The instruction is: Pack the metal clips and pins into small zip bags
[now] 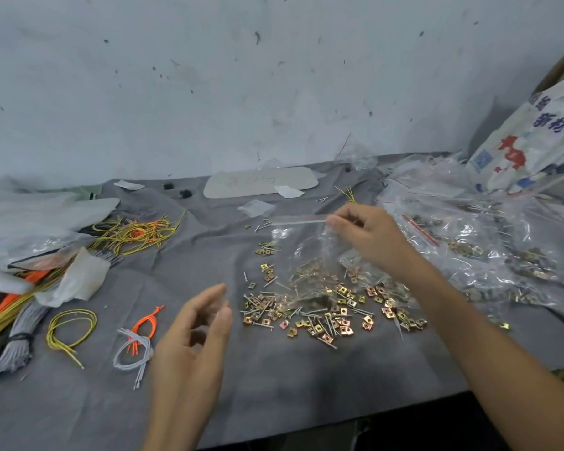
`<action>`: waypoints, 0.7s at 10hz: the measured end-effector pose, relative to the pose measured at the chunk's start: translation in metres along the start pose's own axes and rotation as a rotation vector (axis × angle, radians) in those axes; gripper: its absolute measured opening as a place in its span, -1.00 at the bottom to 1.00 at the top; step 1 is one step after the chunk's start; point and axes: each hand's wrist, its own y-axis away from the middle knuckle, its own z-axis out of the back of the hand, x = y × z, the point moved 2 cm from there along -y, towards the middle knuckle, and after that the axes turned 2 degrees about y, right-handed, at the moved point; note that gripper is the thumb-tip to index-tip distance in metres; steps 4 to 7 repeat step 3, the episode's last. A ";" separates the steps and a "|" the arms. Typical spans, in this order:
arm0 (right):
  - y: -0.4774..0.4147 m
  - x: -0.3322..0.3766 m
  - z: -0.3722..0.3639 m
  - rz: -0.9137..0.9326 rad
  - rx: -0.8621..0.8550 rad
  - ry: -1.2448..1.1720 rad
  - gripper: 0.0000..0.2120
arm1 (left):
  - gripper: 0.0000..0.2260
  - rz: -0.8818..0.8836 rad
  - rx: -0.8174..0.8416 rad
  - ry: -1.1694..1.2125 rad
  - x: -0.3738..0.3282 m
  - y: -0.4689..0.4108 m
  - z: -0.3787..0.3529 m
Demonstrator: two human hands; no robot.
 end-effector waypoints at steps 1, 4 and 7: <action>-0.013 -0.044 0.023 -0.149 -0.138 0.004 -0.75 | -0.76 0.053 0.025 0.001 0.017 0.025 0.004; -0.003 -0.131 0.047 -0.537 -0.337 0.127 -0.77 | -0.80 0.127 -0.011 -0.109 0.050 0.070 0.007; -0.003 -0.131 0.047 -0.537 -0.337 0.127 -0.77 | -0.80 0.127 -0.011 -0.109 0.050 0.070 0.007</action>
